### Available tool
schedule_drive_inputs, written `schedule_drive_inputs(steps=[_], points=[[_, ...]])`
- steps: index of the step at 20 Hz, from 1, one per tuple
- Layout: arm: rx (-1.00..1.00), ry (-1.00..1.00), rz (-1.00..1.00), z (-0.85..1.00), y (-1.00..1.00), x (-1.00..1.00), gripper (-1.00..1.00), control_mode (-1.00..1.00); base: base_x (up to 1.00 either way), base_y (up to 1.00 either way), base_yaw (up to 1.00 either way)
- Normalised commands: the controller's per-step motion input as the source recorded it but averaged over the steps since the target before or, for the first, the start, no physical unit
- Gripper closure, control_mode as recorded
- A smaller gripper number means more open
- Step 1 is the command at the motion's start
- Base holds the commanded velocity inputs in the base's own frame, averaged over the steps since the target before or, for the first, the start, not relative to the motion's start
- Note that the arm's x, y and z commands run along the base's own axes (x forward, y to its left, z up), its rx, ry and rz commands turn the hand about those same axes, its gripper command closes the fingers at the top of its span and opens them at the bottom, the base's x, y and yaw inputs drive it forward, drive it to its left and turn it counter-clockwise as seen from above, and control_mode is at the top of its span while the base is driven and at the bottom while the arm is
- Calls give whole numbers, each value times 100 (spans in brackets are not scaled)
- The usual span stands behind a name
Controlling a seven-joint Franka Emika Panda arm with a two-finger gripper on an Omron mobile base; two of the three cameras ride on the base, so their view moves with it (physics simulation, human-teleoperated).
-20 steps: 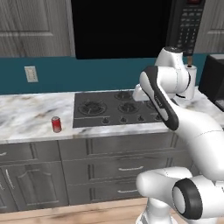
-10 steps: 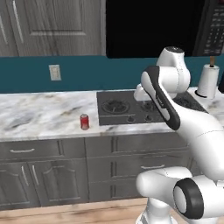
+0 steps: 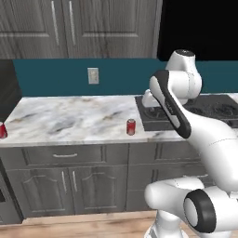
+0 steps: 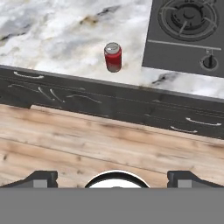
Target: Four empty soda cans are scattered around the kitchen. Gather all the cans and cluster them next to the stove for recycling.
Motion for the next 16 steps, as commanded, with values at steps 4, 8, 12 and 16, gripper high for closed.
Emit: schedule_drive_inputs(steps=[4, 8, 12, 16], points=[[0, 0, 0, 0, 0, 0, -100, 100, 1, 74, 9], [0, 0, 0, 0, 0, 0, -100, 100, 5, 73, 10], [0, 0, 0, 0, 0, 0, -100, 100, 15, 65, 9], [0, 0, 0, 0, 0, 0, -100, 100, 21, 55, 8]])
